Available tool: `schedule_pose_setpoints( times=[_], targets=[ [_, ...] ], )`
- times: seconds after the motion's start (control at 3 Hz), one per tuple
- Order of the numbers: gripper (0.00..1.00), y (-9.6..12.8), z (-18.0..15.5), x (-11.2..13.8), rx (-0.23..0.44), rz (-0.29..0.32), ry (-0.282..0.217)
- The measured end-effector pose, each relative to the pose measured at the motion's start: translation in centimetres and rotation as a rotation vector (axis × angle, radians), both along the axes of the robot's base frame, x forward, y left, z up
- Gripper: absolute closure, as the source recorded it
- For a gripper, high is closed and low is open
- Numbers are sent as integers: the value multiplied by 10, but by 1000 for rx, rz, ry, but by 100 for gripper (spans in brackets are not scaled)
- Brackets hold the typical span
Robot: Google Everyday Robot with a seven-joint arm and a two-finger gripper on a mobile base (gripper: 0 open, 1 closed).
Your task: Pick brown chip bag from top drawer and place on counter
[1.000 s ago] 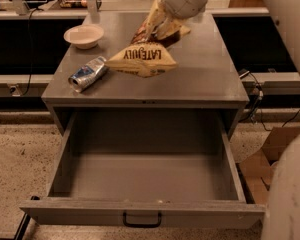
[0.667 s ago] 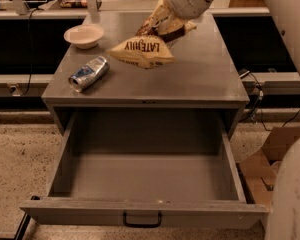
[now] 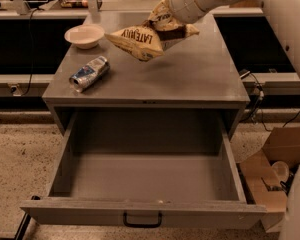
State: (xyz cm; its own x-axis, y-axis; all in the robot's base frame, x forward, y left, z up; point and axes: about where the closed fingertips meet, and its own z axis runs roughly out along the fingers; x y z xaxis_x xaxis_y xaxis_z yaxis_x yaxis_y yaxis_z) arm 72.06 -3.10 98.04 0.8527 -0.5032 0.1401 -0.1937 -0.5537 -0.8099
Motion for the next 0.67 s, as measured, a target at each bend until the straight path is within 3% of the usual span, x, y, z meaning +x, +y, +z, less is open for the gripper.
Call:
schedule_pose_setpoints(
  times=[0.67],
  targets=[
    [37, 5, -3, 0, -4, 13, 1]
  ],
)
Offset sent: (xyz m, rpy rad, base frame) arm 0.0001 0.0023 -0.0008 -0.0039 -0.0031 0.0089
